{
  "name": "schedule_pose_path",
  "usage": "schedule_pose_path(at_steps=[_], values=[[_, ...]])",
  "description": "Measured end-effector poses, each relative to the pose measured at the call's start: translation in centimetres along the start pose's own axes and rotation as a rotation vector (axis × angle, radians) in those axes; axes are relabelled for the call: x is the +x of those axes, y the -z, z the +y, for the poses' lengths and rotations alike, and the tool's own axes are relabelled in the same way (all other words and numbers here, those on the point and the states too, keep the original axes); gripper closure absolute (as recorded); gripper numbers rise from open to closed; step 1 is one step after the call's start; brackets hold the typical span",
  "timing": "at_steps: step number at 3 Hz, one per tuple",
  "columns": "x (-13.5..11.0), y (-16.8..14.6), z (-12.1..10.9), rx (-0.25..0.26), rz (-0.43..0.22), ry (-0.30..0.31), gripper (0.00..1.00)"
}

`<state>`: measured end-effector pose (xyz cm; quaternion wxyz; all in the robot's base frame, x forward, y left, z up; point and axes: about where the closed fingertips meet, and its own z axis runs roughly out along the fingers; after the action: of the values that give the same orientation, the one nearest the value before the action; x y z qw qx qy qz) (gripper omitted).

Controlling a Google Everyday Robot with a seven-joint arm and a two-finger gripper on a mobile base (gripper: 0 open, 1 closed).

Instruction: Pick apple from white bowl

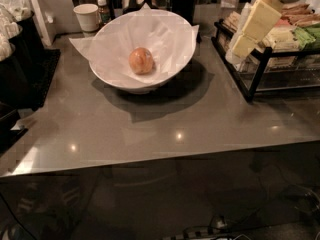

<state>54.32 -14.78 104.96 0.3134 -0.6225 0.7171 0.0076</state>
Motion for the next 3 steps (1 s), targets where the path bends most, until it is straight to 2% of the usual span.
schedule_pose_path(at_steps=[1,2,3], values=[[-1.0,-2.7,-1.9,0.022,-0.103,-0.055,0.00],[-2.9,-6.7,-4.9,-0.001,-0.159,-0.045,0.00],[-5.6,-11.1,-5.6,-0.100,-0.195,-0.009,0.00]])
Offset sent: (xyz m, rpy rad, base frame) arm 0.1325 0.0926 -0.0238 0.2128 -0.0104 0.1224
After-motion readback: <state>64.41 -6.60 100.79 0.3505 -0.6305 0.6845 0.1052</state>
